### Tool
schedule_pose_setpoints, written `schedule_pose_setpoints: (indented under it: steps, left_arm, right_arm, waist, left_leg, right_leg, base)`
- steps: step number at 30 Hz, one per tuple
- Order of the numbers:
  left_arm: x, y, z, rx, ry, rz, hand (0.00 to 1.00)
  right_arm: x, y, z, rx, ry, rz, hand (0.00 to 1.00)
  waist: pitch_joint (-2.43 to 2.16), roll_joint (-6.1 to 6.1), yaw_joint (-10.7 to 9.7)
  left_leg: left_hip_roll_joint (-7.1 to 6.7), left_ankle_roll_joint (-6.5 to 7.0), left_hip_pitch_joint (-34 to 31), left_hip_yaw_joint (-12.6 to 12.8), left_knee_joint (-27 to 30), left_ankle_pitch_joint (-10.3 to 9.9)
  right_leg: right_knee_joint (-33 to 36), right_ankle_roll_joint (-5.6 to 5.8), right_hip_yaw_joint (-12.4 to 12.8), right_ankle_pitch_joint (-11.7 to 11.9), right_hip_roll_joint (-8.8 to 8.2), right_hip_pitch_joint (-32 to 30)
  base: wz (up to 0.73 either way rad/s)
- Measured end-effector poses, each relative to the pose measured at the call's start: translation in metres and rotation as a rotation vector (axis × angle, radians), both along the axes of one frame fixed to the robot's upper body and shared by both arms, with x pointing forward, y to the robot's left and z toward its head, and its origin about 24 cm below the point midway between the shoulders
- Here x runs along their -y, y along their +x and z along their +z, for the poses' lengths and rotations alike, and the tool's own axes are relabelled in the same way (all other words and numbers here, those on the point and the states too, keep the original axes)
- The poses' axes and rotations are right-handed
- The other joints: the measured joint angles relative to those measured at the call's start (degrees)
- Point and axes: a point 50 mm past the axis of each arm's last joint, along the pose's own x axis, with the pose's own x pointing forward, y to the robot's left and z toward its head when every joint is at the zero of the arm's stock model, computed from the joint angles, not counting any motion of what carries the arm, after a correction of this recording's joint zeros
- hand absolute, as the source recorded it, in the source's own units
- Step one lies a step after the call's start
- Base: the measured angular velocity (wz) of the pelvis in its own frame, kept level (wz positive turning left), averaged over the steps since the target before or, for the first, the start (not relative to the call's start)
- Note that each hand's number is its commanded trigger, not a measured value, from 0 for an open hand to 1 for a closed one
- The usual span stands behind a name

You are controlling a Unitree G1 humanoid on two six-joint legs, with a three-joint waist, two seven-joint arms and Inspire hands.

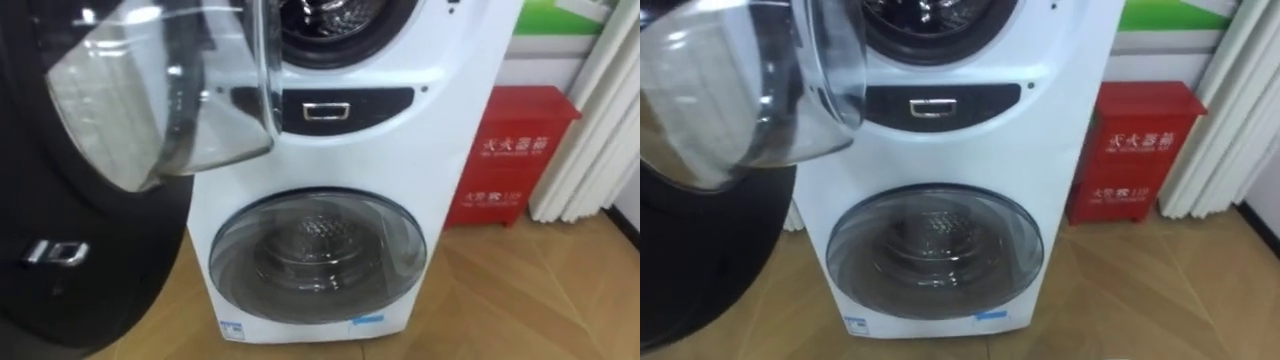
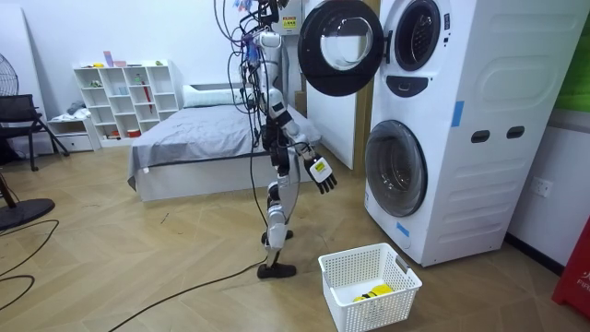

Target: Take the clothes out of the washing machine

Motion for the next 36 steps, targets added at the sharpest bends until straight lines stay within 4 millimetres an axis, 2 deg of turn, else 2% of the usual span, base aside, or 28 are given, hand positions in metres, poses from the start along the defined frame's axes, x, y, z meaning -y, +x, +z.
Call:
schedule_pose_setpoints:
  steps: [2,4,6,7,8,9,10,12,13,15,16,18,19,21,24,28,30,33,36]
  left_arm:
    - [-0.007,-0.001,0.002,0.000,0.028,0.060,0.00]
    - [-0.016,0.011,0.007,0.031,0.060,0.119,0.00]
    - [-0.033,0.047,0.023,0.160,0.139,0.173,0.00]
    - [-0.037,0.056,0.028,0.196,0.161,0.178,0.00]
    - [-0.045,0.074,0.040,0.272,0.206,0.188,0.00]
    - [-0.050,0.097,0.055,0.369,0.259,0.189,0.00]
    - [-0.051,0.108,0.063,0.420,0.280,0.185,0.00]
    - [-0.051,0.144,0.099,0.629,0.348,0.153,0.00]
    - [-0.050,0.152,0.109,0.681,0.360,0.146,0.00]
    - [-0.045,0.177,0.152,0.878,0.427,0.109,0.00]
    - [-0.043,0.182,0.162,0.924,0.446,0.099,0.00]
    - [-0.033,0.193,0.197,1.077,0.512,0.037,0.00]
    - [-0.031,0.195,0.205,1.112,0.521,0.027,0.00]
    - [-0.020,0.199,0.233,1.241,0.542,-0.002,0.00]
    - [-0.004,0.208,0.261,1.366,0.560,-0.058,0.00]
    - [0.016,0.212,0.285,1.484,0.543,-0.138,0.00]
    - [0.026,0.214,0.299,1.520,0.592,-0.211,0.00]
    - [0.038,0.216,0.304,1.531,0.590,-0.278,0.00]
    - [0.057,0.226,0.310,1.551,0.547,-0.372,0.00]
  right_arm:
    - [0.005,0.000,0.001,0.002,-0.020,0.005,0.00]
    - [0.008,0.002,0.005,0.030,-0.033,0.012,0.00]
    - [0.013,0.006,0.009,0.055,-0.046,-0.009,0.00]
    - [0.015,0.007,0.010,0.062,-0.050,-0.013,0.00]
    - [0.016,0.010,0.012,0.076,-0.065,-0.004,0.00]
    - [0.017,0.012,0.013,0.089,-0.083,0.008,0.00]
    - [0.017,0.012,0.014,0.092,-0.090,0.015,0.00]
    - [0.016,0.014,0.015,0.101,-0.093,0.027,0.00]
    - [0.015,0.014,0.016,0.107,-0.092,0.030,0.00]
    - [0.013,0.018,0.019,0.128,-0.102,0.055,0.00]
    - [0.013,0.019,0.020,0.134,-0.102,0.058,0.00]
    - [0.011,0.020,0.020,0.140,-0.098,0.060,0.00]
    - [0.010,0.021,0.020,0.141,-0.095,0.059,0.00]
    - [0.006,0.020,0.019,0.139,-0.084,0.060,0.00]
    - [0.002,0.021,0.018,0.140,-0.072,0.066,0.00]
    - [-0.003,0.021,0.018,0.132,-0.038,0.083,0.00]
    - [-0.005,0.022,0.018,0.130,-0.030,0.101,0.00]
    - [-0.006,0.024,0.018,0.134,-0.021,0.112,0.00]
    - [-0.014,0.029,0.019,0.136,0.007,0.151,0.00]
  waist:
    - [0.12,0.52,0.7]
    - [0.13,1.30,1.3]
    - [0.06,2.41,1.9]
    - [0.11,2.87,1.9]
    - [-0.25,3.23,1.7]
    - [-0.26,3.62,1.5]
    - [-0.18,3.88,1.5]
    - [-0.22,4.21,1.4]
    - [-0.24,4.25,1.4]
    - [-0.33,4.00,1.4]
    - [-0.37,3.92,1.4]
    - [-0.52,3.60,1.4]
    - [-0.58,3.47,1.3]
    - [-0.51,3.22,0.7]
    - [-0.39,3.19,-0.1]
    - [0.00,3.26,-0.6]
    - [0.13,3.16,-1.1]
    - [0.21,3.06,-1.5]
    - [0.35,2.74,-2.4]
  left_leg:
    - [0.12,-0.03,0.2,0.0,0.0,-0.1]
    - [0.18,-0.08,-0.1,-0.1,0.4,-0.1]
    - [0.18,-0.08,0.1,-0.6,0.5,-0.1]
    - [0.18,-0.08,0.3,-0.6,0.5,-0.1]
    - [0.18,-0.08,0.4,-0.6,0.4,-0.1]
    - [0.17,-0.08,0.2,-0.6,0.5,-0.1]
    - [0.17,-0.09,0.2,-0.6,0.5,-0.1]
    - [0.14,-0.08,0.0,-0.6,0.5,-0.1]
    - [0.13,-0.08,0.0,-0.6,0.5,-0.1]
    - [0.13,-0.08,-0.5,-0.7,0.5,-0.1]
    - [0.13,-0.08,-0.7,-0.7,0.5,-0.1]
    - [0.12,-0.08,-0.8,-1.0,0.6,-0.1]
    - [0.12,-0.08,-0.8,-1.2,0.6,-0.1]
    - [0.10,-0.09,-0.7,-2.2,0.6,-0.1]
    - [0.06,-0.09,-0.7,-3.0,0.6,-0.1]
    - [-0.04,-0.09,-0.9,-3.4,0.5,-0.1]
    - [-0.04,-0.09,-1.3,-3.5,0.6,-0.1]
    - [-0.14,-0.09,-2.0,-3.5,1.1,-0.1]
    - [-0.41,-0.06,-3.1,-4.8,1.7,-0.1]
  right_leg:
    - [0.2,-0.02,0.0,0.0,0.08,0.2]
    - [0.2,-0.05,-0.5,0.0,0.12,0.1]
    - [0.1,-0.05,-0.8,0.0,0.14,0.7]
    - [0.1,-0.04,-1.0,0.0,0.14,1.0]
    - [0.1,-0.04,-1.3,0.0,0.12,1.1]
    - [0.1,-0.04,-1.4,0.0,0.10,0.9]
    - [0.1,-0.05,-1.4,0.0,0.10,0.8]
    - [0.0,-0.03,-1.4,0.0,0.07,0.8]
    - [0.0,-0.03,-1.5,0.0,0.07,0.7]
    - [0.0,-0.04,-1.3,0.0,0.07,0.0]
    - [0.1,-0.04,-1.4,0.0,0.05,-0.2]
    - [0.1,-0.05,-1.8,0.0,0.03,-0.2]
    - [0.1,-0.05,-1.9,0.0,0.03,-0.1]
    - [0.0,-0.06,-3.0,0.0,0.08,0.2]
    - [0.0,-0.05,-3.7,0.0,0.07,0.5]
    - [0.0,-0.04,-4.6,0.0,0.04,0.6]
    - [0.0,-0.04,-4.8,0.0,0.04,0.4]
    - [0.0,-0.04,-4.9,0.0,-0.08,0.0]
    - [0.0,-0.04,-5.7,0.0,-0.19,-0.3]
  base:
    - [0.02]
    - [0.08]
    - [0.12]
    - [0.04]
    - [0.00]
    - [0.00]
    - [0.00]
    - [0.00]
    - [0.00]
    - [-0.04]
    - [-0.04]
    - [0.00]
    - [0.04]
    - [0.17]
    - [0.18]
    - [0.06]
    - [0.04]
    - [0.05]
    - [0.18]
